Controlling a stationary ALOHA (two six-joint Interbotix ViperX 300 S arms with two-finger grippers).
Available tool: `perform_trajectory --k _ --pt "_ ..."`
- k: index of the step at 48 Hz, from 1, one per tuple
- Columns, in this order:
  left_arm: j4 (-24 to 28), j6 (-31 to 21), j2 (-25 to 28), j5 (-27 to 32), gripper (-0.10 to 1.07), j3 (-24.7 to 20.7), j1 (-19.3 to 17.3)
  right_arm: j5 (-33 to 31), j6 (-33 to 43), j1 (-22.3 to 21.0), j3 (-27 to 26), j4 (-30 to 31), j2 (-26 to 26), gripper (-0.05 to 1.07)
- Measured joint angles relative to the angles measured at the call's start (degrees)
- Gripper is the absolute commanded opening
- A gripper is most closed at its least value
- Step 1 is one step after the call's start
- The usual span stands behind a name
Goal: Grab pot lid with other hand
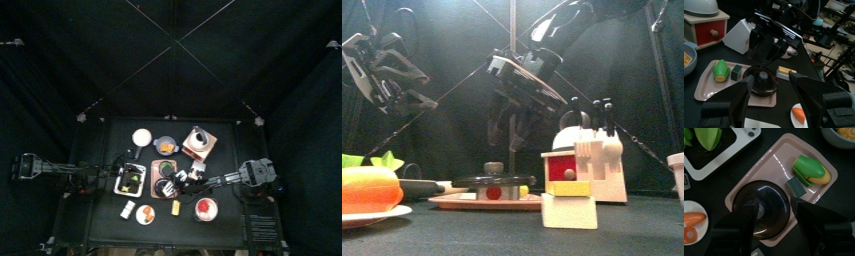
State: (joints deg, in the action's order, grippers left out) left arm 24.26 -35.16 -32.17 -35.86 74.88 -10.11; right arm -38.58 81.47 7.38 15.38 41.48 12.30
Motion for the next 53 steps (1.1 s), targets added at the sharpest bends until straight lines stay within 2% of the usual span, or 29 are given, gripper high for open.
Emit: perform_trajectory --k 14,24,33,41,53 --pt "0.00 0.18 0.18 0.88 0.93 -0.97 0.70 0.00 0.35 0.00 1.05 3.25 -6.06 0.86" --pt "1.76 0.44 3.43 6.50 0.95 -4.75 2.20 -0.09 0.62 0.00 3.69 7.65 -11.07 0.86" --pt "3.78 3.52 8.96 10.11 0.95 -9.23 4.92 -0.09 0.88 -0.44 6.24 8.96 -14.50 0.86" --pt "3.52 5.71 15.12 10.37 0.95 -12.22 5.54 -0.09 0.88 -1.41 8.26 9.14 -16.79 0.86" --pt "3.34 6.33 25.14 10.55 0.94 -17.23 7.56 -0.09 0.97 -2.81 11.43 9.05 -20.48 0.86"
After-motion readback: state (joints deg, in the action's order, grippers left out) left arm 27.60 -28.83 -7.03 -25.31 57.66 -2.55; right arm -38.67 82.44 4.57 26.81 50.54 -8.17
